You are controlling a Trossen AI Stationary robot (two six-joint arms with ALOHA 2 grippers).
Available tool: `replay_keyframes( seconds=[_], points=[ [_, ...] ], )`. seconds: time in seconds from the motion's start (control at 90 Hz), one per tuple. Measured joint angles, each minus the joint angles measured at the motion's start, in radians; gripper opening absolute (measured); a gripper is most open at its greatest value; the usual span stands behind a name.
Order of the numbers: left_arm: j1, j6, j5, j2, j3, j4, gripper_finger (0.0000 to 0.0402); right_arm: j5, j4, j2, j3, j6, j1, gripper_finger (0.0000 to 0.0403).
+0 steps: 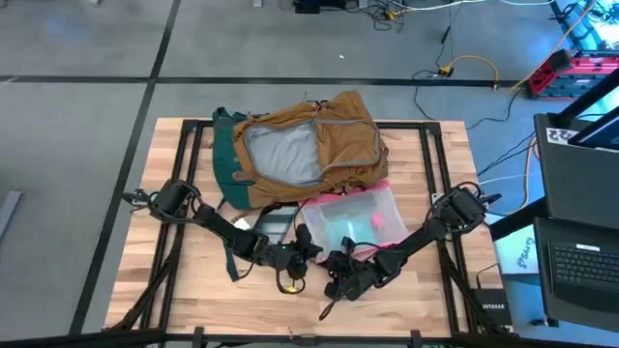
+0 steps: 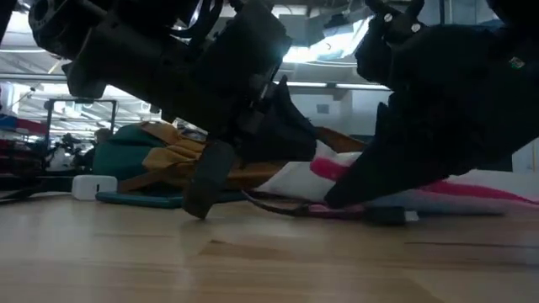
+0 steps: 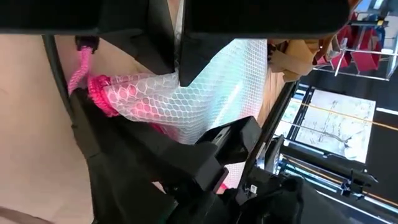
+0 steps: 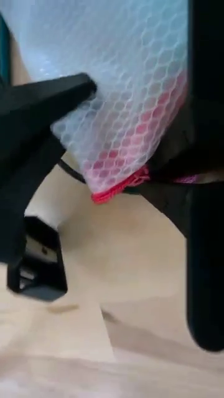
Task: Unpack backpack
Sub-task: Open the pink zipper pouch
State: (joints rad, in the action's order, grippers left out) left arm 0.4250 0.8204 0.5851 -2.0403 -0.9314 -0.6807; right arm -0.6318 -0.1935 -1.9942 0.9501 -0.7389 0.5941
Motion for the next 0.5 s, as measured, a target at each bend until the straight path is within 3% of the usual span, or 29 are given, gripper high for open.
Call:
replay_keyframes(
  seconds=[0.5],
  points=[
    [0.006,-0.005,0.027,0.017,-0.001,0.120,0.0000,-0.162,-0.013,-0.001,0.032,0.093,-0.005,0.0000]
  ],
)
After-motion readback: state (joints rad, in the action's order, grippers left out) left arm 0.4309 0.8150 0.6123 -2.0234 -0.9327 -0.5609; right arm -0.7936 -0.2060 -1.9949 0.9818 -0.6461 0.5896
